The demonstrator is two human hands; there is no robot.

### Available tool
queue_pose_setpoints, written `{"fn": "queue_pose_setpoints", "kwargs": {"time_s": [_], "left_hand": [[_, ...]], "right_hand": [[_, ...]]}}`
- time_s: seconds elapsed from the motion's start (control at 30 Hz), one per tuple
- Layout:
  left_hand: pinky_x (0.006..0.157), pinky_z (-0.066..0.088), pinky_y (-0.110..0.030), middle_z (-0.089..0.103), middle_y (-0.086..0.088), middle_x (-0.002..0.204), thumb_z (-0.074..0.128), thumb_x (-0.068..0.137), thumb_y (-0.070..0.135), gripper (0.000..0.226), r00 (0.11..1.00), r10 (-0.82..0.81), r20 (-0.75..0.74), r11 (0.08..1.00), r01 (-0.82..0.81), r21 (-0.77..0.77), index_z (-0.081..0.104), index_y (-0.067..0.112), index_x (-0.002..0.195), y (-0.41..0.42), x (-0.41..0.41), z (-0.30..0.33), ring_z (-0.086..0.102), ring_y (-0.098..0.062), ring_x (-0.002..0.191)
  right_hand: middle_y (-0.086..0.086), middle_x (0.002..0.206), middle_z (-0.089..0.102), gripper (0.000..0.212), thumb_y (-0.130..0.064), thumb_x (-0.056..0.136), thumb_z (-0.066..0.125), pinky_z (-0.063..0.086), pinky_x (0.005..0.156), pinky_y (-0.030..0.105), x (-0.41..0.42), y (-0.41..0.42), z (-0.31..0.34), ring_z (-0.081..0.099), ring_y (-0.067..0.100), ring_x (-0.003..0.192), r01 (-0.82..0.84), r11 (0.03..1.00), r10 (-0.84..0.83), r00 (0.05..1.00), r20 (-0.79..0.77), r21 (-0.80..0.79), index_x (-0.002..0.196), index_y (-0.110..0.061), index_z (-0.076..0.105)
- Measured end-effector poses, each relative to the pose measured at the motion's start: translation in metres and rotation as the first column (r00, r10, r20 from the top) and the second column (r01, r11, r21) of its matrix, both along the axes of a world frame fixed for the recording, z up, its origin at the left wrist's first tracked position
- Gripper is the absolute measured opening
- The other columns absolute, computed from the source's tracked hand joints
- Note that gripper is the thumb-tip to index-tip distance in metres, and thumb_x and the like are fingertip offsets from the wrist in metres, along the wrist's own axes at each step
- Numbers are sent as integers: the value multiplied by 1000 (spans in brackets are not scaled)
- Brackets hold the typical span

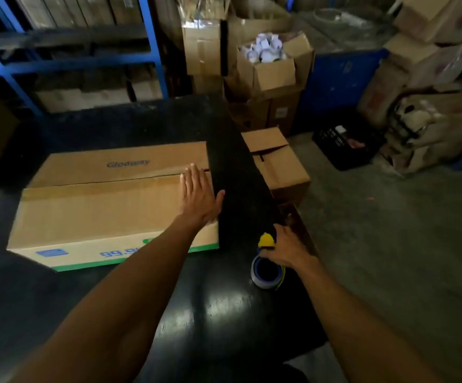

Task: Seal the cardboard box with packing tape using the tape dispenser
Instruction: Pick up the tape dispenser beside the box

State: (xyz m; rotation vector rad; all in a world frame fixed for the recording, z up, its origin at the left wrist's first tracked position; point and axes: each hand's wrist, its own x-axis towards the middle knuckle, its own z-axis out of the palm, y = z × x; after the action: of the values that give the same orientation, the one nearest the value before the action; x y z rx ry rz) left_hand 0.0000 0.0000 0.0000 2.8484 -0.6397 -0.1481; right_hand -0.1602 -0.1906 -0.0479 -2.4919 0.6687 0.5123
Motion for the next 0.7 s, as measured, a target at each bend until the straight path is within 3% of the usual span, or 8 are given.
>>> {"fn": "queue_pose_setpoints", "kwargs": {"time_s": [0.17, 0.27, 0.33, 0.37, 0.4, 0.53, 0.6, 0.7], "left_hand": [[123, -6, -48, -7, -21, 163, 22, 102, 50, 77, 995, 70, 70, 997, -67, -40, -2, 0, 155, -4, 0, 8, -9, -34, 151], [122, -5, -48, -7, -17, 165, 22, 102, 44, 72, 995, 73, 71, 996, -68, -66, -1, 2, 156, -10, -10, 12, -9, -29, 152], [122, -7, -50, -9, -15, 165, 23, 101, 42, 72, 994, 109, 11, 993, -108, -57, -2, 4, 156, -6, -14, 11, -10, -28, 152], [121, -8, -51, -9, -15, 165, 24, 101, 42, 72, 974, 223, 32, 974, -221, -45, -3, 4, 156, 17, -10, 6, -11, -28, 152], [121, -8, -53, -10, -14, 165, 24, 101, 41, 72, 940, 339, 41, 941, -338, -35, -3, 4, 156, 40, -7, 4, -11, -28, 152], [119, -8, -56, -11, -13, 165, 23, 100, 38, 70, 919, 391, -58, 920, -392, -9, -3, 4, 156, 24, -22, -3, -11, -28, 152], [119, -8, -56, -10, -15, 165, 23, 100, 36, 70, 914, 396, -87, 917, -399, -19, -2, 2, 155, 4, -24, 0, -11, -30, 152], [120, -8, -54, -8, -16, 164, 22, 99, 37, 71, 940, 327, -99, 945, -328, 3, -1, 0, 155, -11, -21, -2, -10, -31, 152]], "right_hand": [[18, 159, 8, 90, -29, 75, 78, 34, 109, 42, -10, 0, -10, 23, 35, 142, 45, 998, -51, 991, -120, -51, 146, -10, 26], [19, 141, 46, 57, -18, 81, 69, 41, 101, 40, -7, 2, -17, 43, 35, 129, 51, 997, -55, 995, -82, -55, 132, -10, 45], [16, 119, 62, 38, -19, 81, 68, 46, 95, 40, -6, 5, -16, 57, 32, 111, 101, 992, -99, 995, -24, 79, 117, -12, 59], [15, 109, 66, 30, -19, 81, 67, 49, 92, 41, 16, 21, -13, 61, 30, 102, 91, 975, -93, 996, 2, 205, 110, -13, 64], [13, 103, 68, 25, -19, 80, 67, 53, 86, 42, 39, 38, -11, 64, 29, 95, 99, 936, -108, 994, 7, 337, 105, -15, 67], [12, 105, 66, 31, -13, 79, 61, 59, 68, 43, 42, 32, 13, 63, 31, 93, 324, 655, -364, 927, -90, 682, 109, -20, 65], [9, 96, 69, 33, -9, 78, 59, 57, 62, 40, 45, 17, 20, 64, 29, 91, 351, 556, -435, 895, -96, 753, 107, -22, 67], [2, 66, 71, 24, -3, 83, 56, 51, 51, 26, 52, 6, 36, 67, 16, 64, 355, 474, -540, 840, -52, 806, 98, -14, 71]]}}
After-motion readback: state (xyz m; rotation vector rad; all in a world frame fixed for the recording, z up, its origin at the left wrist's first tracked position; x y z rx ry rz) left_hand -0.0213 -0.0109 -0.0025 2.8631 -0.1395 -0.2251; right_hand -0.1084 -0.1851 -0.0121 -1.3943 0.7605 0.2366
